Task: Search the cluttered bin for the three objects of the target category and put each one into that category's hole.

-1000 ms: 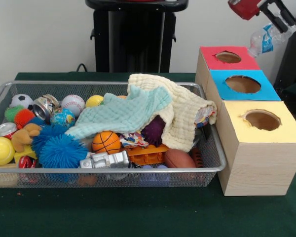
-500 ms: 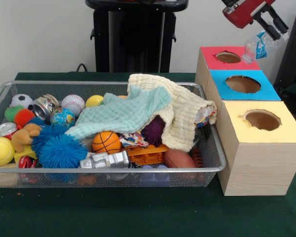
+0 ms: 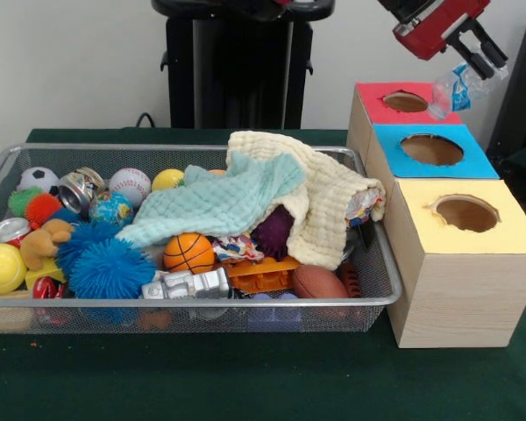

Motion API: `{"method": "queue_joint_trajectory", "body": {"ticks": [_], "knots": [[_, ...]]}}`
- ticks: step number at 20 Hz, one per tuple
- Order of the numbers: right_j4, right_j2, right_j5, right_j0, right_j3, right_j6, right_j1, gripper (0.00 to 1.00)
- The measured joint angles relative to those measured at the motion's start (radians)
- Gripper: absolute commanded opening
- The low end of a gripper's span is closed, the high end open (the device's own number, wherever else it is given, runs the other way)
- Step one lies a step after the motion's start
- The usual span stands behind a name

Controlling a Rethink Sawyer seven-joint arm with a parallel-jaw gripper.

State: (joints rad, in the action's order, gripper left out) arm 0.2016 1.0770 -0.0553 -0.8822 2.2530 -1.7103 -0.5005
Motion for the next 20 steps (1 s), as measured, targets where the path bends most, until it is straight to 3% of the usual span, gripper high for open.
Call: {"method": "queue_joint_trajectory", "body": {"ticks": [20], "knots": [[0.084, -0.010, 0.016, 0.001, -0.054, 0.000, 0.104, 0.00]]}}
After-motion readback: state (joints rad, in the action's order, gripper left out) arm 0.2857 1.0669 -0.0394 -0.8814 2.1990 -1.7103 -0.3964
